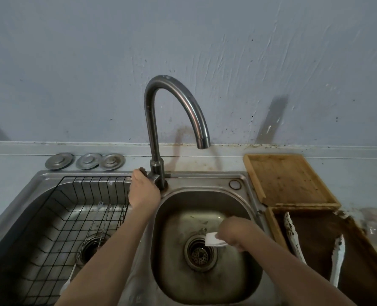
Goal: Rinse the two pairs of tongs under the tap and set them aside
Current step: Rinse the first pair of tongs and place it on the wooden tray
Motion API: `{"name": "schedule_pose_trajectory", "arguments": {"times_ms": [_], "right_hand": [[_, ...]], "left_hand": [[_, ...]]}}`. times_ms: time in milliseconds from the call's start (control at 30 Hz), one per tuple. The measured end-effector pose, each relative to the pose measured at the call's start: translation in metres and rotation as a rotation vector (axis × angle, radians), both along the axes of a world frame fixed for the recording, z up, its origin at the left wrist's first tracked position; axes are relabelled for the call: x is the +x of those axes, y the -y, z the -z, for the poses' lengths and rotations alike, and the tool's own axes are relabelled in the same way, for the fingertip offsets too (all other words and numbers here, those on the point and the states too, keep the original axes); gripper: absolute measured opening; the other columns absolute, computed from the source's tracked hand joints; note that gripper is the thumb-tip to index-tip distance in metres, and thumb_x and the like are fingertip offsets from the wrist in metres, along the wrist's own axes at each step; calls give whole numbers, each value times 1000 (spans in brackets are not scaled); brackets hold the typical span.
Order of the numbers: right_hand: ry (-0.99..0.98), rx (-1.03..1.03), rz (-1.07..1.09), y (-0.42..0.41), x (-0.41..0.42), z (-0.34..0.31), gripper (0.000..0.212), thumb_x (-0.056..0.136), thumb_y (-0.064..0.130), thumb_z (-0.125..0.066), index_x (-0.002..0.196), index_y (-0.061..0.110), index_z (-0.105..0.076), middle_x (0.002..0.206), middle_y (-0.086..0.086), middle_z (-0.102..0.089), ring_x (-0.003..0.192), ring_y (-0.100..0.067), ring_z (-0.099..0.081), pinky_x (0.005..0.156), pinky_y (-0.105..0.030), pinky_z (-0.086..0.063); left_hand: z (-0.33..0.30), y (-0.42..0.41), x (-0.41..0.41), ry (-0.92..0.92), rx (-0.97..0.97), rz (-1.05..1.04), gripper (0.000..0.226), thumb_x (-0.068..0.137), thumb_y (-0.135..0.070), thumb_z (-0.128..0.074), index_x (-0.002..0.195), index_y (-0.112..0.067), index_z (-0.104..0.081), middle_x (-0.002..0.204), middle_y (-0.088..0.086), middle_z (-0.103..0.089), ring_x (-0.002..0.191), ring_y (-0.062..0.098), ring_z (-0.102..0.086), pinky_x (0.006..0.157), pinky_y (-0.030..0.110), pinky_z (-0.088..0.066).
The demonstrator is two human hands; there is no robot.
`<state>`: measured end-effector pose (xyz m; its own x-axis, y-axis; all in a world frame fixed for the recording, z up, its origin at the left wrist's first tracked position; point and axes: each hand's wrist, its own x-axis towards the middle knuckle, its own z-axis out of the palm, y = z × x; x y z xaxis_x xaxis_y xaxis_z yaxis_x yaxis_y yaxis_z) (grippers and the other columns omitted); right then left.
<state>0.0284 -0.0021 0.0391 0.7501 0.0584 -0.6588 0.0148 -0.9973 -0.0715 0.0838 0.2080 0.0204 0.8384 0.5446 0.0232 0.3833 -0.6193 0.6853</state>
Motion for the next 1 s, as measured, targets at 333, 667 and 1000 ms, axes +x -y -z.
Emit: {"name": "schedule_pose_trajectory", "arguments": {"times_ms": [333, 667, 1000], "right_hand": [[179, 392, 441, 95, 27, -15, 57, 88, 59, -41, 106, 7, -57, 89, -9, -68, 72, -21, -67, 57, -27, -53], [531, 255, 615, 184, 56, -15, 71, 85, 32, -62, 141, 9, -25, 142, -16, -23, 92, -20, -46, 73, -28, -46], [738, 391, 629, 195, 86, 29, 67, 81, 26, -68, 136, 12, -33, 138, -12, -41, 122, -25, -45, 93, -31, -41]], "left_hand": [[-6, 99, -19, -270, -269, 188, 72, 85, -14, -56, 145, -10, -17, 153, 15, -15, 143, 31, -14, 117, 48, -14], [-2, 211, 9, -94, 92, 1065, 37, 89, -7, -48, 124, -19, -52, 125, 4, -57, 120, 23, -50, 105, 45, -42], [30, 229, 29, -136, 394, 1169, 74, 86, -11, -58, 148, -27, -21, 156, -4, -24, 145, 27, -14, 116, 53, -12]]}}
